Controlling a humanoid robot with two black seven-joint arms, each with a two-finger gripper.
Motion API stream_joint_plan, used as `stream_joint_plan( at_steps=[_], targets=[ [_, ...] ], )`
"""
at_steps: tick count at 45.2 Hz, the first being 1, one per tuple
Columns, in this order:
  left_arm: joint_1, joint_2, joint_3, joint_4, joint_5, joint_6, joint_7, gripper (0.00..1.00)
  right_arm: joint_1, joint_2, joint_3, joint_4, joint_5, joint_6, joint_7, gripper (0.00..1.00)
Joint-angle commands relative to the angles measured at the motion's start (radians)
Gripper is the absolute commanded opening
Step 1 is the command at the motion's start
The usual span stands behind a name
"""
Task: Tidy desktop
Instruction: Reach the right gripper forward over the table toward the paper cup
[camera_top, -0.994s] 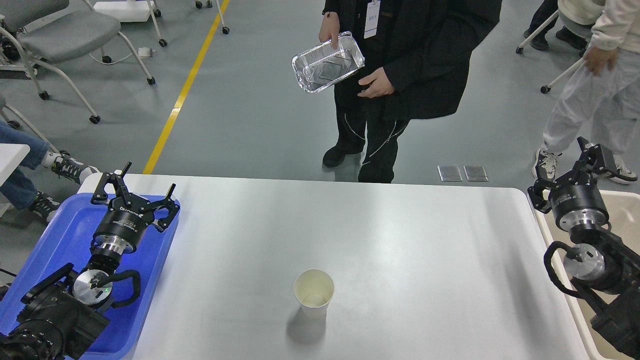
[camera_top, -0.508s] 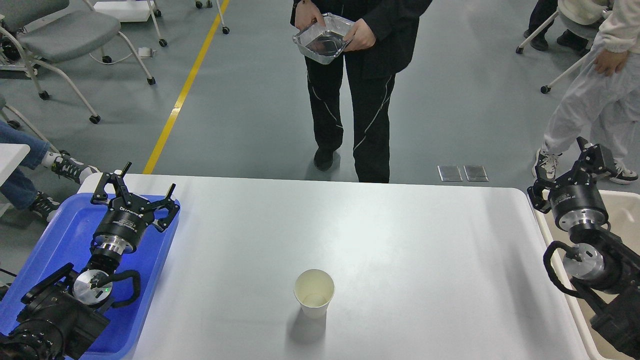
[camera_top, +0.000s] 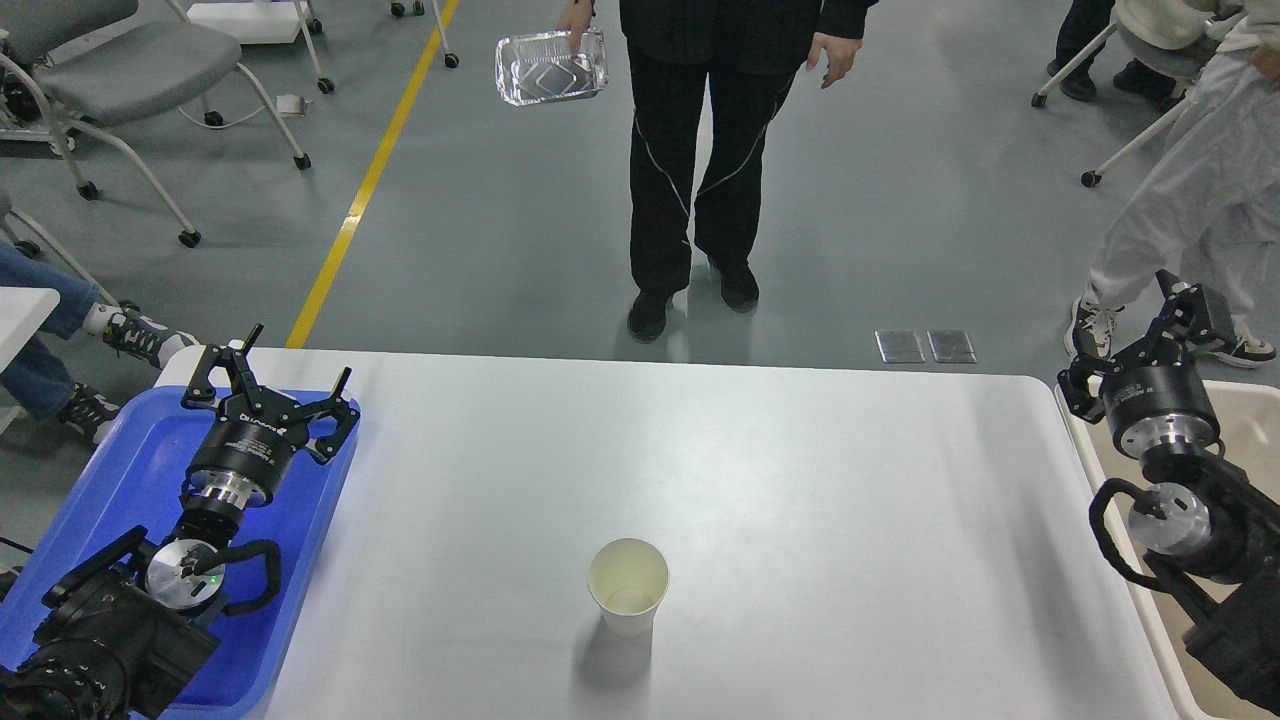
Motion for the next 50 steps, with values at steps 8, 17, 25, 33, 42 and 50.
stream_joint_plan(
  at_steps=[8,17,25,33,42,50],
  targets=[
    [0.000,0.000,0.000,0.000,0.000,0.000,0.000,1.00,0.095,-0.076,-0.179,0.020,-0.020,-0.029,-0.001,1.00],
    [0.000,0.000,0.000,-0.001,0.000,0.000,0.000,1.00,0.197,-0.164,-0.421,0.077,-0.020,-0.041,-0.003,1.00],
    [0.000,0.000,0.000,0.000,0.000,0.000,0.000,1.00,0.377,-0.259,-0.692,0.163,-0.022,-0.051,-0.006,1.00],
    [0.000,0.000,0.000,0.000,0.000,0.000,0.000,1.00,0.641,-0.309,-1.033,0.244,-0.071,-0.043,-0.008,1.00],
    [0.000,0.000,0.000,0.000,0.000,0.000,0.000,1.00,0.902,-0.300,-1.363,0.310,-0.153,-0.031,-0.009,1.00],
    [0.000,0.000,0.000,0.000,0.000,0.000,0.000,1.00,1.023,-0.251,-1.498,0.350,-0.293,-0.003,-0.009,1.00]
  ],
)
